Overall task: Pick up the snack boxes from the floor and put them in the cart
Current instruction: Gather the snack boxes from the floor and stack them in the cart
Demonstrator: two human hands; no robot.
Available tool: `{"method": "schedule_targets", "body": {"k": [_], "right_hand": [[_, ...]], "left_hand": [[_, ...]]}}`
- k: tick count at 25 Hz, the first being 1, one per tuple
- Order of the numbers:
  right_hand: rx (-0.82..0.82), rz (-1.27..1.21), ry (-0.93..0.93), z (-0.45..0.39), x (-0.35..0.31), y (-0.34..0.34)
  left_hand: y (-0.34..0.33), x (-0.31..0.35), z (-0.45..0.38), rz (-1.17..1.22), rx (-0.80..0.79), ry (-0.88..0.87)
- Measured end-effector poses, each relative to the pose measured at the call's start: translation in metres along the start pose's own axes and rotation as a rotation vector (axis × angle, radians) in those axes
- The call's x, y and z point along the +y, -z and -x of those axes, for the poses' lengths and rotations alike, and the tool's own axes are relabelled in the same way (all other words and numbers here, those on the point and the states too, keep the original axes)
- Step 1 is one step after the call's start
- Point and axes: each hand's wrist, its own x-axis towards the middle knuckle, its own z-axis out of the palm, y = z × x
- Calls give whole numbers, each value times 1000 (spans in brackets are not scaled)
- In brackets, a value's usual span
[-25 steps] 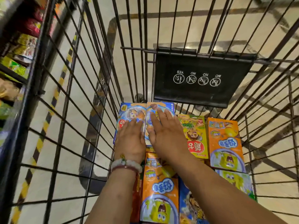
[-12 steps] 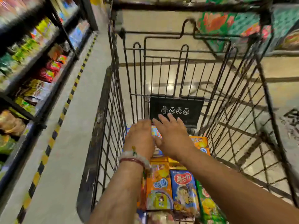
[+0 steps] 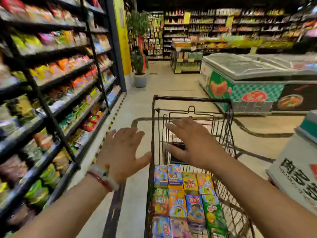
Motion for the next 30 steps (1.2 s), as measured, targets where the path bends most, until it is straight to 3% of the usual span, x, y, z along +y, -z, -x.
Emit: {"method": "schedule_targets", "body": {"k": [5,17,30], "right_hand": [[-167,34,96,17,-56,18],[-192,-63,544,70,-149,41],[-126,-190,1129,192,-423,73]], "left_hand": [[58,-21,79,-76,-66,201],[127,36,258,-167,-50,657],[238,76,566,-361,-71,1187]]}}
